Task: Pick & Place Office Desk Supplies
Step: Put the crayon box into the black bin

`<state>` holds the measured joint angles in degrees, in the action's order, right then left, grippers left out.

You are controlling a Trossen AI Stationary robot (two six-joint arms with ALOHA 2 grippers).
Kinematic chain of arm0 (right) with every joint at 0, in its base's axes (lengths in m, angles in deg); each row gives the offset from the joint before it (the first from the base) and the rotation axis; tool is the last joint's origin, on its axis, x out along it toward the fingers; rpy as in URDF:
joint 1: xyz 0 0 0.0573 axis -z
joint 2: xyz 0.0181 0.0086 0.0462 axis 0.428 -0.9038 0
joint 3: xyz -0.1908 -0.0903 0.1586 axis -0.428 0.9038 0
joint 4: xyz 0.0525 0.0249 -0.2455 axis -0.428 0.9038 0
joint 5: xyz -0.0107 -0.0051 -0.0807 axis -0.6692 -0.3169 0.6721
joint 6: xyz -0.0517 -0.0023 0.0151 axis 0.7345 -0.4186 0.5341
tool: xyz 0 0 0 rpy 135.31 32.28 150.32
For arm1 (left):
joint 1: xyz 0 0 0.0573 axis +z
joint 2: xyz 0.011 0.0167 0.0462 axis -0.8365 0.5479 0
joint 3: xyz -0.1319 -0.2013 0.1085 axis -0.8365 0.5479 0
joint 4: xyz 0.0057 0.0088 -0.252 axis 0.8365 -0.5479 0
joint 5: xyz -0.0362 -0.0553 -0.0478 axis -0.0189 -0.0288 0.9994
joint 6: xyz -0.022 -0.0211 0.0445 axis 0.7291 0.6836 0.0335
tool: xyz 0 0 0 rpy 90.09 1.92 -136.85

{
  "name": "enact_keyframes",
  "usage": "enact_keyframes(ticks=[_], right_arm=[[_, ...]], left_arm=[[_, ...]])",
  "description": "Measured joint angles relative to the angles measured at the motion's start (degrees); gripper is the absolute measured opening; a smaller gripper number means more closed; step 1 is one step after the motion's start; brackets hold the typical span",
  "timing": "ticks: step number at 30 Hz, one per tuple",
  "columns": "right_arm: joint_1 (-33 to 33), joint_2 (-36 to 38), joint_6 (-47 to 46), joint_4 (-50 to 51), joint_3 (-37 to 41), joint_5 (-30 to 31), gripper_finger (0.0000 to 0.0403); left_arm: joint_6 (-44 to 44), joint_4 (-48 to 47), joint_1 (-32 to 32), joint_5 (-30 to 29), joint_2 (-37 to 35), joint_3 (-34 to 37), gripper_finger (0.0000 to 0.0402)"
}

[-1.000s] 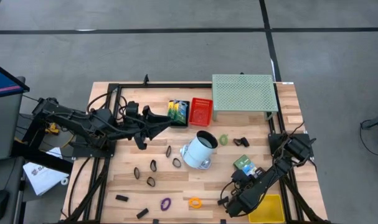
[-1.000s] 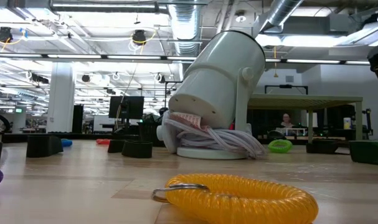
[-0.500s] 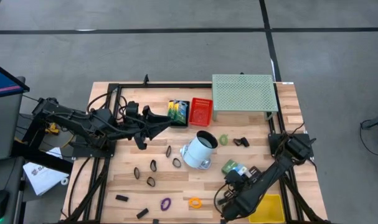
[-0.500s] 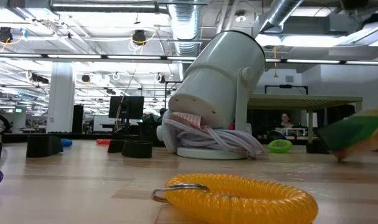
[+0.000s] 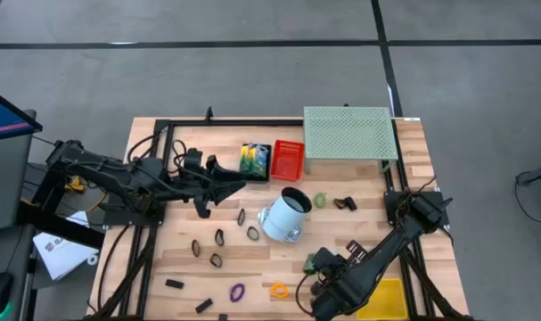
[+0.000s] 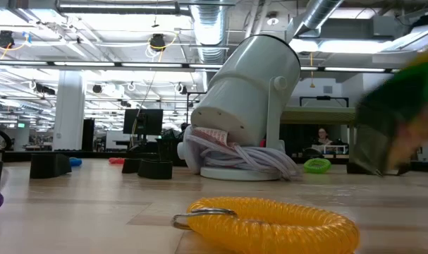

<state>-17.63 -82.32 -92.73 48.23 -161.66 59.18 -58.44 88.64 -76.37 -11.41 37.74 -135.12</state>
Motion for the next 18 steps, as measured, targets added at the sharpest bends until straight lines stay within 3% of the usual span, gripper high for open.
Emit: enact_keyframes(ticks=[7,12,18], right_arm=[[0.95,0.56,1.76,0.04,-5.15,2.72,0.0],[2.14,3.39,3.28,-0.09,-5.8,2.75,0.0],[3.95,8.7,5.49,-3.41,-5.82,2.71,0.0]], left_arm=[[-2.1,-5.73,-2.94,1.7,0.31,0.02,0.0145],[-10.88,-5.89,-8.35,-3.29,1.16,-0.01,0.0145],[-14.4,-6.29,-13.94,-10.1,3.58,-0.04,0.0147]])
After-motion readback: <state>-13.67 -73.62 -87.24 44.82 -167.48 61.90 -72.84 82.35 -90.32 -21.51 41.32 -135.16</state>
